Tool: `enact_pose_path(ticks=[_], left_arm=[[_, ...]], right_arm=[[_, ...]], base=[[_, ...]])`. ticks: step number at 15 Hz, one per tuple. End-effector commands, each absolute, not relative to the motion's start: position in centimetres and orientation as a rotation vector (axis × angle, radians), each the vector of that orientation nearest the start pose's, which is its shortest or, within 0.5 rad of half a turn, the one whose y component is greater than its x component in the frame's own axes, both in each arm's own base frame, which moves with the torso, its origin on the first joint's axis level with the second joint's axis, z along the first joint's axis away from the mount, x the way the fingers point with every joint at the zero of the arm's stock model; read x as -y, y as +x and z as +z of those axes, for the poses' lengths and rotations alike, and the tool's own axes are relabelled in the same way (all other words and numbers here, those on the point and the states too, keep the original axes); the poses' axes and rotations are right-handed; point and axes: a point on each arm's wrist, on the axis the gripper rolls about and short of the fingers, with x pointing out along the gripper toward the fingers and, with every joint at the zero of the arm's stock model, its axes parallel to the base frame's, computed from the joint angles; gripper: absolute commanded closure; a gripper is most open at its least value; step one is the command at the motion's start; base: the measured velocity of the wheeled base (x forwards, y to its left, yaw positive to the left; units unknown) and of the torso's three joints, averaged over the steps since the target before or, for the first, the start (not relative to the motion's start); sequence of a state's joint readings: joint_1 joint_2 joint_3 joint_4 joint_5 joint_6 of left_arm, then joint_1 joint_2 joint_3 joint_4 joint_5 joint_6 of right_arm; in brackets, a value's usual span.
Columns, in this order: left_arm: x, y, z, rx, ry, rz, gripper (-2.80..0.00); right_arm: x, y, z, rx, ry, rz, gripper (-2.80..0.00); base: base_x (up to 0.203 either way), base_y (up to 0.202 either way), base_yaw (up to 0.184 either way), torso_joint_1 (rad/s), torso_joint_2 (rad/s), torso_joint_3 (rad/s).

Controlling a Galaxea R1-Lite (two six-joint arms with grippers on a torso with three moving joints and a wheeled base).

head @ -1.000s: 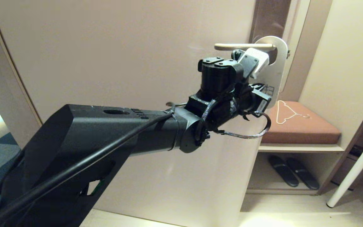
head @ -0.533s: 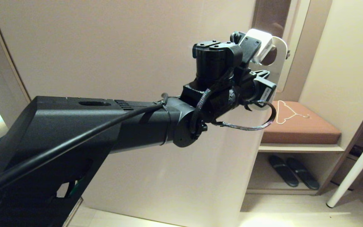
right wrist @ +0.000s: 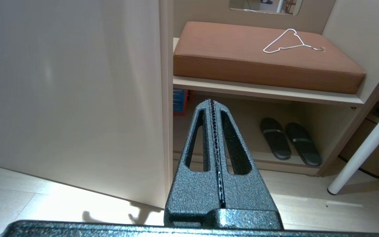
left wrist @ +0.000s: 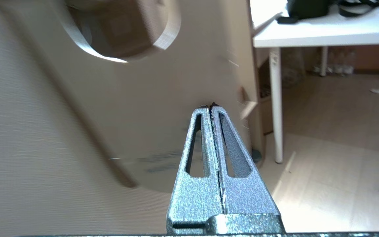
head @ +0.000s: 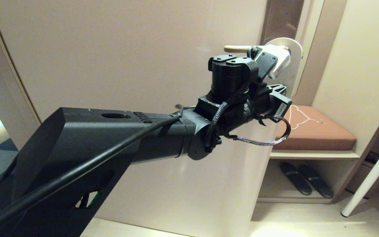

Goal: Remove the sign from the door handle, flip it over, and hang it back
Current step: Hang the sign back with the other side facing out

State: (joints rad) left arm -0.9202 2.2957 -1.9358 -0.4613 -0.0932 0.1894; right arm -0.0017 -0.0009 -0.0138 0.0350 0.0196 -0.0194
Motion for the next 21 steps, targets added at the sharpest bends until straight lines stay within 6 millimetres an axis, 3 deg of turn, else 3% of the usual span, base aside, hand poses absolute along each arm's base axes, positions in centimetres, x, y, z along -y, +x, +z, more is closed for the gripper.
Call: enact_pose_path(ticks=[1, 13, 17, 21], left_arm=[[39.7, 29.5, 23.7, 0.182, 0.136, -1.009, 0.00], [40.1, 30.2, 22.0, 0.152, 0.148, -0.991, 0.00], [39.1, 29.4, 24.7, 0.200, 0.121, -0.922, 0.00], [36.3, 28.0, 28.4, 0.240, 0.108, -0.859, 0.00]], right_arm=[[0.0, -2.4, 7.6, -0.021, -0.020, 0.019, 0.00], [0.0, -2.4, 7.6, -0.021, -0.020, 0.019, 0.00], [0.0, -2.4, 7.6, -0.021, -0.020, 0.019, 0.00], [0.0, -2.4, 7.6, -0.021, -0.020, 0.019, 0.00]], base=[[0.000, 0.000, 0.000, 0.000, 0.00, 0.000], [0.000, 0.000, 0.000, 0.000, 0.00, 0.000], [0.000, 0.000, 0.000, 0.000, 0.00, 0.000], [0.000, 0.000, 0.000, 0.000, 0.00, 0.000]])
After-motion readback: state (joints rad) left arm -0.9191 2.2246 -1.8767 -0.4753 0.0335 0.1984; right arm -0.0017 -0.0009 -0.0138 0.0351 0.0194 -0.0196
